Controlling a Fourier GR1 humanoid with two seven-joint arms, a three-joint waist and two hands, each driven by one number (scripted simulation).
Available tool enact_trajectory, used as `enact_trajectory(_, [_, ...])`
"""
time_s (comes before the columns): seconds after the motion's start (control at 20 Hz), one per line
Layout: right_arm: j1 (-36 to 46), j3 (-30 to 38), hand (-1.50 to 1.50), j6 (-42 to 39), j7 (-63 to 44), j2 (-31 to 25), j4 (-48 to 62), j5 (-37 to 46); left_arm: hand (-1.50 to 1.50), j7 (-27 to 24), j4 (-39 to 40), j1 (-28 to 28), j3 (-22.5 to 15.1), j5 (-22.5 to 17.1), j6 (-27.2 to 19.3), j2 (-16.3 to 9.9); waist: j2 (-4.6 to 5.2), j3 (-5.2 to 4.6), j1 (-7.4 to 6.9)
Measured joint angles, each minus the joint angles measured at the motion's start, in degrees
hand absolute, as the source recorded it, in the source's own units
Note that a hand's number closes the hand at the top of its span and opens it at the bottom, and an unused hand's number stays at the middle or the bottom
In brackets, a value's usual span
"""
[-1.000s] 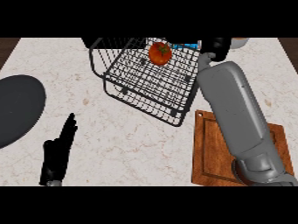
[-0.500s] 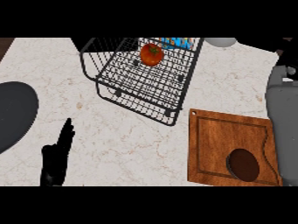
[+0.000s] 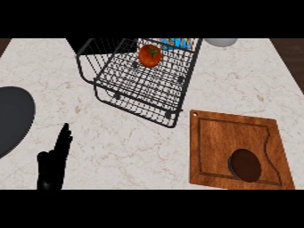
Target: Pick the tomato from the cutting board and place it in the tiered basket
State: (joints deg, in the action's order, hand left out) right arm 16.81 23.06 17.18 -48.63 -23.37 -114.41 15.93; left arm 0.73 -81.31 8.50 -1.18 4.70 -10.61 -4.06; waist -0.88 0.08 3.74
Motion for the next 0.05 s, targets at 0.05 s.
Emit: enact_trajectory(0.05, [-2.72,2.29,-1.5,-1.8,0.47,-0.58,-2.27,-3.1,0.0,-0.26,-0.17,0.47,-0.04,-0.09,0.27,-0.14,0.0,0.0,-0.03])
